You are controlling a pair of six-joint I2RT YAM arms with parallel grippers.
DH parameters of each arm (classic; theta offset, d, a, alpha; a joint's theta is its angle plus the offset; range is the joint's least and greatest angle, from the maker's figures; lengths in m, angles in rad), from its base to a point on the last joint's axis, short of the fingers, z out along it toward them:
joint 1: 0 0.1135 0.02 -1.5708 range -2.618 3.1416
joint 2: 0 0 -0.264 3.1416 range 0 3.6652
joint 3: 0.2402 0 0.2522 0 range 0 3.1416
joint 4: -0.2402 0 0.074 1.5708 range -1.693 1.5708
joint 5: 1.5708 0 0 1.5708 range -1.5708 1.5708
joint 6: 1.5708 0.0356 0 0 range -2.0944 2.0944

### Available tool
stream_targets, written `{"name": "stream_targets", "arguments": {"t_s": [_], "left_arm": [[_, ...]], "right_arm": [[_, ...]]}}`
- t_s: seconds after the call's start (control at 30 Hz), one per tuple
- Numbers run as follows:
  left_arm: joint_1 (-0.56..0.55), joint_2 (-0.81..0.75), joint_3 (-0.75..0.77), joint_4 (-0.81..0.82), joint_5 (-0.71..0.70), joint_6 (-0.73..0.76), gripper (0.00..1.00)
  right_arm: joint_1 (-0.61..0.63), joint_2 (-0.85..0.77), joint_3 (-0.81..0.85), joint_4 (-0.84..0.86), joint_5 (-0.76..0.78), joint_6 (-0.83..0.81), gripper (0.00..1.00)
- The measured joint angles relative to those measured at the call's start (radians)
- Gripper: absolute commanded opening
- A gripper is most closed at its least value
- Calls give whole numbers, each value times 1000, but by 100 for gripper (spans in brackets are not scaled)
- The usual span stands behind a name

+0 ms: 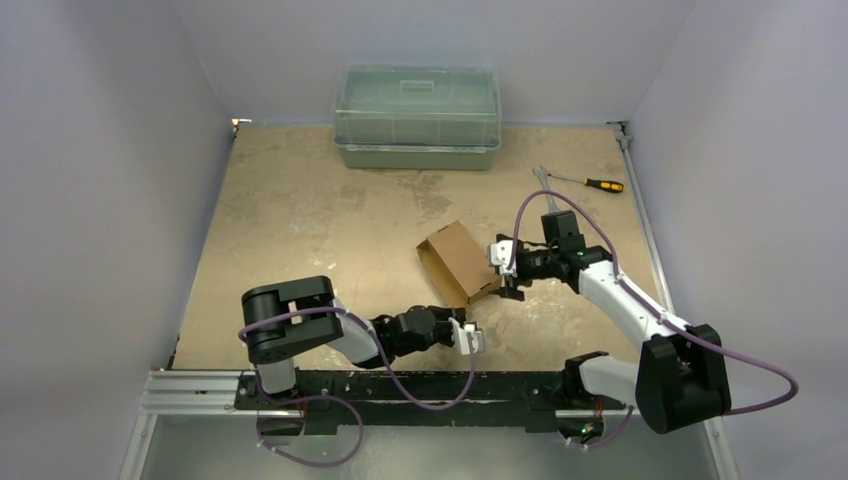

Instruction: Fold the paper box

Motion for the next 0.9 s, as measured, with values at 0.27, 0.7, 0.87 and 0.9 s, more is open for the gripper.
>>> {"name": "stream_targets", "arguments": {"t_s": [0.27, 0.7, 0.87, 0.9], "left_arm": [[16, 0, 0, 6, 20, -18, 0], [34, 0, -1, 16, 38, -50, 0], [40, 0, -2, 21, 42, -56, 0], [40, 0, -2, 23, 43, -61, 0]], "right_arm": [[-2, 8, 42, 92, -48, 301, 74], [-27, 200, 76, 327, 82, 928, 73], [-70, 230, 90, 351, 90, 1027, 73], [-79, 239, 94, 351, 90, 1039, 73]]}}
